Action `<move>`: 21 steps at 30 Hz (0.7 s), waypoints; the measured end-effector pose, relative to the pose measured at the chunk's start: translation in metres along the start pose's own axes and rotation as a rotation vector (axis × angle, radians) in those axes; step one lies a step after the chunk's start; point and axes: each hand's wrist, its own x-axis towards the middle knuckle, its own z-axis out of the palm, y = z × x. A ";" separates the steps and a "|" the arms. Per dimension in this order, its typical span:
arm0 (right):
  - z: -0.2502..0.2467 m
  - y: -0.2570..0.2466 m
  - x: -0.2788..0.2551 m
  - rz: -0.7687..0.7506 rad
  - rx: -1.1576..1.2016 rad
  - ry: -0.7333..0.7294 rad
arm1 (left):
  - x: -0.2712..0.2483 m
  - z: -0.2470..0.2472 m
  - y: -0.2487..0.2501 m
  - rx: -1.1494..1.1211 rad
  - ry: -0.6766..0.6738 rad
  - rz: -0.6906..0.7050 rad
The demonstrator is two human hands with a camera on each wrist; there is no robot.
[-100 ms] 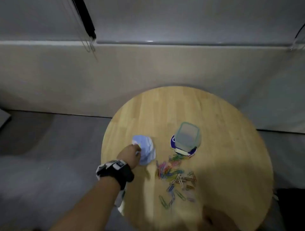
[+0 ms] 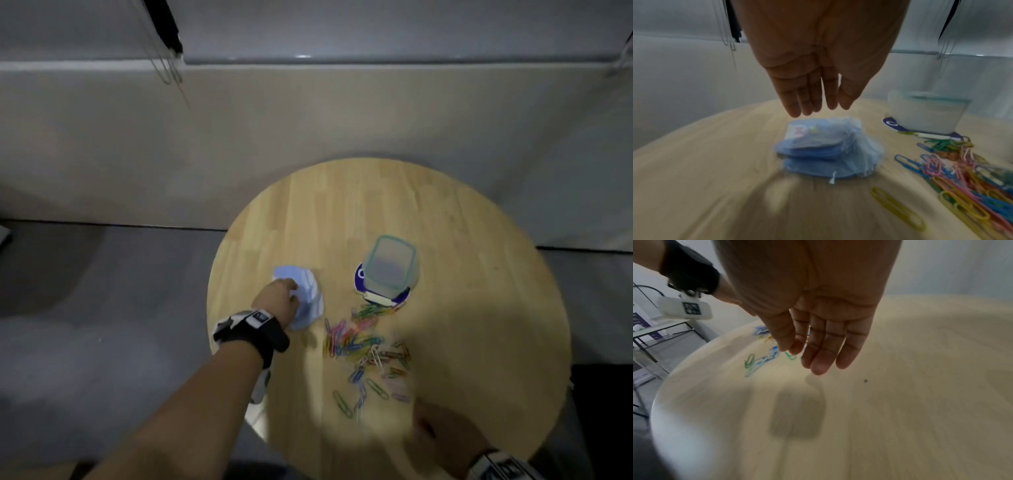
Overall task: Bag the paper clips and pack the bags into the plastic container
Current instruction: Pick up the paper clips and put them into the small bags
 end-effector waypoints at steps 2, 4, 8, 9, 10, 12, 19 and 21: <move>-0.002 -0.016 0.002 -0.025 0.014 -0.008 | 0.014 0.007 0.008 0.026 -0.050 -0.009; 0.001 -0.022 0.001 -0.027 0.060 0.044 | 0.021 0.016 0.010 0.061 -0.107 -0.041; 0.004 -0.034 -0.001 -0.047 0.102 0.092 | 0.023 0.026 0.009 0.078 -0.113 -0.025; 0.006 -0.034 0.001 -0.056 0.121 0.113 | 0.022 0.029 0.008 0.075 -0.106 0.000; 0.006 -0.034 0.001 -0.057 0.149 0.129 | 0.017 0.030 0.007 0.068 -0.097 0.006; 0.004 -0.037 0.003 -0.055 0.201 0.139 | 0.009 0.030 0.004 0.049 -0.051 0.000; -0.024 -0.068 0.028 -0.058 0.393 0.271 | -0.043 0.021 0.005 -0.150 0.226 0.015; -0.035 -0.086 0.038 -0.077 0.545 0.311 | -0.068 0.022 0.019 -0.226 0.312 0.056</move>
